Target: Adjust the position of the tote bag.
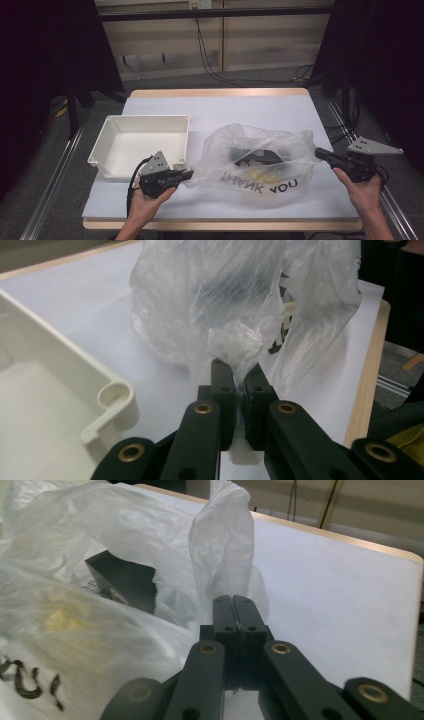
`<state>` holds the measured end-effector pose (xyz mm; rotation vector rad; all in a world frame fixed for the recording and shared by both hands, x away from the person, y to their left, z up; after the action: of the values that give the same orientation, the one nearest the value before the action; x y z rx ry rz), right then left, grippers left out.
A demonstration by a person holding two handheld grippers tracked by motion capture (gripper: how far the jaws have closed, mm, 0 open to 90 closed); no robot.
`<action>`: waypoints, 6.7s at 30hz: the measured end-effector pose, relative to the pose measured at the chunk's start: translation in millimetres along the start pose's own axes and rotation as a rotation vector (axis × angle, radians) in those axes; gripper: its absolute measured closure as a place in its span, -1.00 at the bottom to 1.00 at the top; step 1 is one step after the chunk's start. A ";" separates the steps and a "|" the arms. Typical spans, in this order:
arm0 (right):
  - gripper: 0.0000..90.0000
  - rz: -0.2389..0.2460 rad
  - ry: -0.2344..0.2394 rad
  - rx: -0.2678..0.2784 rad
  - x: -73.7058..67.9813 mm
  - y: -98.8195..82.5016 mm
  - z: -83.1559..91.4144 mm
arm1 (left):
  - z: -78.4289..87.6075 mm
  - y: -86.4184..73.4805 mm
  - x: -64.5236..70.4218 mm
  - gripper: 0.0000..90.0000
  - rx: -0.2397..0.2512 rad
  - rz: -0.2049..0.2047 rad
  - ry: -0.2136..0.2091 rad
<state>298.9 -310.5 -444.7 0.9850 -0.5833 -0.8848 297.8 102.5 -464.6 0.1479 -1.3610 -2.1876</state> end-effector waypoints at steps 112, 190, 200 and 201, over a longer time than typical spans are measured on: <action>-0.09 -0.017 0.134 0.135 -27.2 26.3 37.1 | 8.0 27.9 30.8 0.67 0.128 -0.022 -0.068; 1.00 0.129 0.031 -0.368 -12.9 -31.0 -72.1 | -142.3 -7.0 16.4 1.00 -0.573 -0.217 0.006; 1.00 0.108 -0.014 -0.415 5.3 -50.7 -76.1 | -137.1 -10.0 13.8 1.00 -0.584 -0.214 0.002; 1.00 0.102 -0.022 -0.423 7.8 -53.6 -76.1 | -135.9 -10.5 13.1 1.00 -0.588 -0.221 0.003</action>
<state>341.6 -296.4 -526.6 0.5593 -0.4362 -0.8827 333.0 -8.8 -536.3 0.0805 -0.6744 -2.6713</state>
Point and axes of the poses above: each handheld gripper's, and its own axes: z roughly backward along the jaws, y roughly out of its top, x roughly to its right, the point moved 9 cm from there along -z, roughly forward along the jaws, and after that the axes turned 5 degrees about z, right-handed, at the moved point
